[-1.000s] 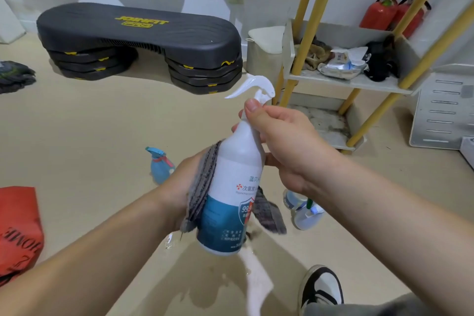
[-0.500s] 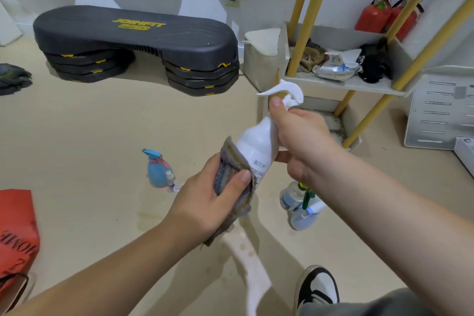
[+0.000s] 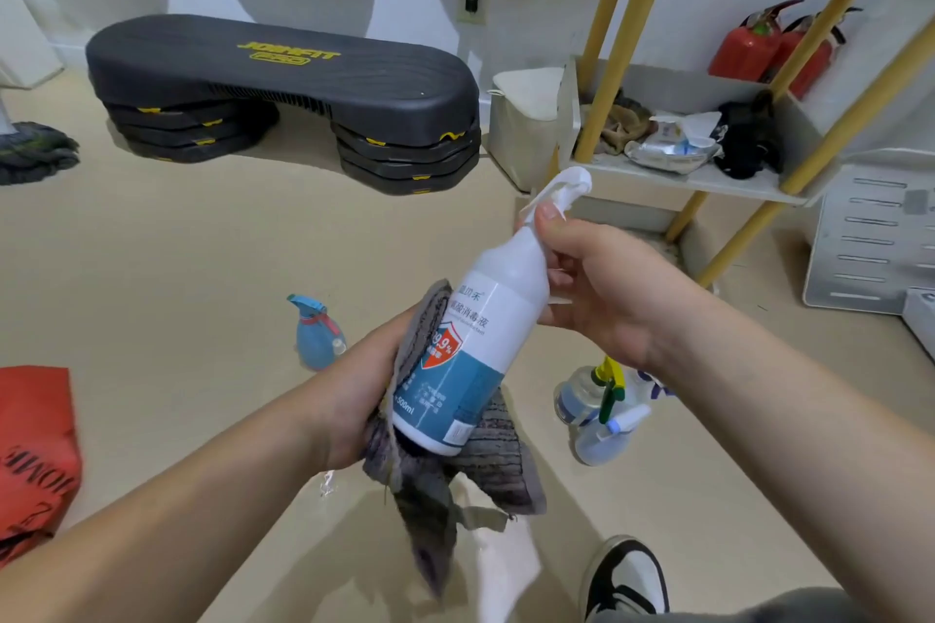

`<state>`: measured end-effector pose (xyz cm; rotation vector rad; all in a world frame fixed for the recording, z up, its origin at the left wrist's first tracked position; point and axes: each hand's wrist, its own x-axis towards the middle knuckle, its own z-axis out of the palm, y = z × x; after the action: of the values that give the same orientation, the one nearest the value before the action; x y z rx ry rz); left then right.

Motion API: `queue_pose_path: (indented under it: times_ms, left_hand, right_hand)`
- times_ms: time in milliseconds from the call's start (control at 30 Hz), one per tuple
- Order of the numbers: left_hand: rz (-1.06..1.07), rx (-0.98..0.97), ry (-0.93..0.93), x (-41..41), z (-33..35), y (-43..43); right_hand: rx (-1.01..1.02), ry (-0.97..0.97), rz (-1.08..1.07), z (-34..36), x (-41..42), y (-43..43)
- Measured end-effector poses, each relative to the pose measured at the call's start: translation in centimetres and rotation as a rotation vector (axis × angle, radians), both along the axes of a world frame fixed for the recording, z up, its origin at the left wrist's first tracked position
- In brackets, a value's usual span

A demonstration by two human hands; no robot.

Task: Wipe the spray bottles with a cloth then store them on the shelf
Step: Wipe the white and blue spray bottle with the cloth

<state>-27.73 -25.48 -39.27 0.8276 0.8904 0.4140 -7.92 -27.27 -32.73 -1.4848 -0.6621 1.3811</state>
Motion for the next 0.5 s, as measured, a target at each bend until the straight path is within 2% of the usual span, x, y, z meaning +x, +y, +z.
queue_pose_path:
  times_ms: [100, 200, 233, 333, 367, 433, 500]
  left_hand:
    - [0.051, 0.148, 0.033, 1.0, -1.3, 1.4]
    - [0.052, 0.3, 0.193, 2.3, -1.4, 2.2]
    - [0.026, 0.44, 0.235, 2.3, -1.1, 1.5]
    - [-0.02, 1.074, 0.49, 2.1, -1.1, -0.3]
    - [-0.027, 1.169, 0.542, 2.1, -1.6, -0.3]
    - [-0.007, 1.149, 0.518, 1.7, -2.2, -0.3]
    - [0.022, 1.003, 0.412, 1.1, -3.3, -0.3]
  right_hand:
    - [0.005, -0.065, 0.001, -0.5, -0.9, 0.0]
    - [-0.017, -0.093, -0.001, -1.2, -2.2, -0.1]
    - [-0.019, -0.103, 0.005, -1.4, -2.6, -0.1]
    - [-0.004, -0.153, -0.008, -1.8, -3.4, -0.1]
    - [0.005, -0.166, -0.017, -1.9, -3.5, -0.1]
    - [0.023, -0.191, -0.042, -1.9, -3.5, 0.2]
    - [0.028, -0.2, -0.106, -1.7, -3.0, 0.5]
